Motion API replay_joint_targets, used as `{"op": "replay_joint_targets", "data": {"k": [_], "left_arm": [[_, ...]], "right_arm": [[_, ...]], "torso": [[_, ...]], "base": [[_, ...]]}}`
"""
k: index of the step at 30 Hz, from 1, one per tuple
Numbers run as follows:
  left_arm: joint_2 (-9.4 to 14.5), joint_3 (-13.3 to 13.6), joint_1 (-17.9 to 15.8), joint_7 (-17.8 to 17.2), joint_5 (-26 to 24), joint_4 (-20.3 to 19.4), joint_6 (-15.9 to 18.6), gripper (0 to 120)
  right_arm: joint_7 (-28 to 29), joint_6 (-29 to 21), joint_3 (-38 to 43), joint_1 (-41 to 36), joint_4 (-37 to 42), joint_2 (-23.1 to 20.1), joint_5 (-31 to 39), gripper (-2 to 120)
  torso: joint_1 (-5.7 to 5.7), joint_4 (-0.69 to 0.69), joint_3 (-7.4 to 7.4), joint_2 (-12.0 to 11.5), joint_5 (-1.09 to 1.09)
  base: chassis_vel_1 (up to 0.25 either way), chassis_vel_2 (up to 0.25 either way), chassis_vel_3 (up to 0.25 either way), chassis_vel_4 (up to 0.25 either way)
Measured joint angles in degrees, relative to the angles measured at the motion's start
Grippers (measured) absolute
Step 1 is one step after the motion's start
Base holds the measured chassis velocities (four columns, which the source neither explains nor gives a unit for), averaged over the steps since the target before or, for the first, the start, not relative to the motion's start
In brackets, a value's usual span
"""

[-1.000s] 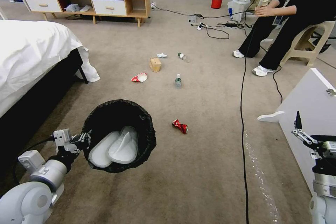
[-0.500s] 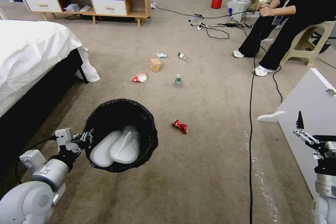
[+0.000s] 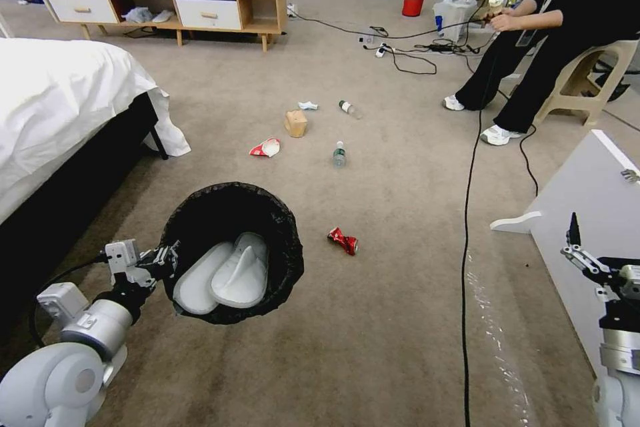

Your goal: Pick up the trash bin, then pick up the garbage from the floor and place it into the trash bin.

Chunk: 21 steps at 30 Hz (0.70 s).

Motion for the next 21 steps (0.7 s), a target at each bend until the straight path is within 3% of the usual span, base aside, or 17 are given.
{"op": "replay_joint_targets", "data": {"k": [21], "left_arm": [[-0.3, 0.0, 0.0, 0.0, 0.0, -0.2, 0.1, 3]], "right_arm": [[-0.2, 0.0, 0.0, 0.3, 0.3, 0.2, -0.3, 100]], "torso": [[0.0, 0.0, 0.0, 0.0, 0.0]], "base": [[0.0, 0.0, 0.0, 0.0]]}}
